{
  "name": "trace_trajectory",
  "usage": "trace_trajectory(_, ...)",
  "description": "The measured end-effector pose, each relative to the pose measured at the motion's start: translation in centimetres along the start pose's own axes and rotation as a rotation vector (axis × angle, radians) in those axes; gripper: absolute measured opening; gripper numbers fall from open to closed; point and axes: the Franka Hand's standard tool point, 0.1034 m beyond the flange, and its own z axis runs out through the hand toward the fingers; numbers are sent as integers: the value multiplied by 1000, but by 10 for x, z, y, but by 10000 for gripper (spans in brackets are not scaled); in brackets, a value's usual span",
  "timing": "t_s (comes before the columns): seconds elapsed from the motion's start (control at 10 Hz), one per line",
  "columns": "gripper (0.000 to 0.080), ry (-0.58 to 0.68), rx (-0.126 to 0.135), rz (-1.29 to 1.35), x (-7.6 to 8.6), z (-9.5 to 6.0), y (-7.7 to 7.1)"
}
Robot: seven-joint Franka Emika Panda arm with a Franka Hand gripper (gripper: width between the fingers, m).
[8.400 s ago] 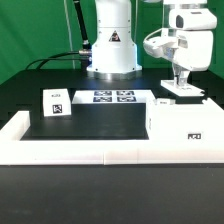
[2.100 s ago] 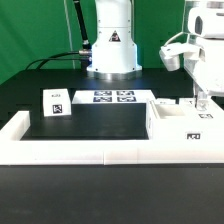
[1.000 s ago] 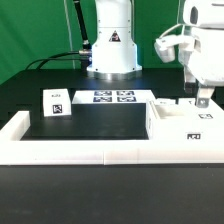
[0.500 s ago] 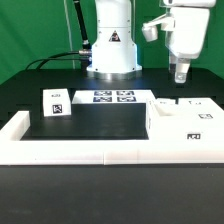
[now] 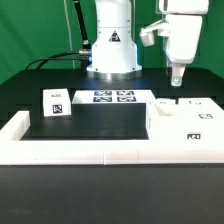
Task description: Assemble cabinet
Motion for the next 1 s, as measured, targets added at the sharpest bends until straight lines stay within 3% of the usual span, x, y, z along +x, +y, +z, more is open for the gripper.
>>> trace_trajectory(0.1, 797, 2, -2, 21, 0, 1, 1)
trace_trajectory(0.2, 797, 13, -10, 34, 0, 2, -9)
trace_trajectory(0.5, 797, 33, 3, 46, -1, 18, -43)
trace_trajectory(1.0, 797, 74, 11, 47, 2, 39, -71)
